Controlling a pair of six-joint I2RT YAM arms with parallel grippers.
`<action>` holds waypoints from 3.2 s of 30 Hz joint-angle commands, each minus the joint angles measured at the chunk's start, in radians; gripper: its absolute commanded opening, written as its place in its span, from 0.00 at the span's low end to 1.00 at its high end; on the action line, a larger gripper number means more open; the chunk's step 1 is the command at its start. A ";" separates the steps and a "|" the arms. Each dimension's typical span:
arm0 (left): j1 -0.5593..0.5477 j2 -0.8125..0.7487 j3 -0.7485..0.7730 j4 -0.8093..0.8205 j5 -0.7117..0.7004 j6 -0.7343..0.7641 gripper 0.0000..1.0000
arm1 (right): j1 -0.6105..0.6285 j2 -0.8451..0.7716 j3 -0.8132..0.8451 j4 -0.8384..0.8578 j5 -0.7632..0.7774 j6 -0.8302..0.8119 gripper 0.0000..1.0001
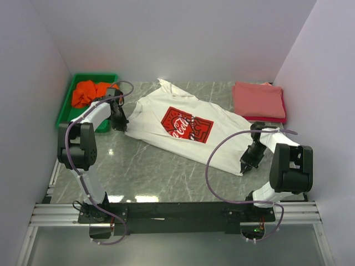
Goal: Fold and stack the t-shirts
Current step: Fold the tshirt
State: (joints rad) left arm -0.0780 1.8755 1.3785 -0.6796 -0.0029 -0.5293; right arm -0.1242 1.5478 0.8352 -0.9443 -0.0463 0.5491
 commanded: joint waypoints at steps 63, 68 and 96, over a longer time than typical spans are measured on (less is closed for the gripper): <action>-0.267 0.053 -0.029 0.132 -0.014 -0.089 0.24 | 0.038 -0.229 0.085 -0.039 0.017 0.009 0.52; -0.275 0.053 -0.006 0.120 -0.005 -0.090 0.02 | 0.038 -0.230 0.082 -0.039 0.017 0.012 0.52; -0.307 0.254 0.323 0.137 0.188 -0.184 0.01 | 0.038 -0.163 0.107 -0.024 0.025 0.012 0.51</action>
State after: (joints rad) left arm -0.3790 2.1139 1.6390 -0.5636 0.1410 -0.6827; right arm -0.0940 1.3800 0.9237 -0.9855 -0.0277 0.5568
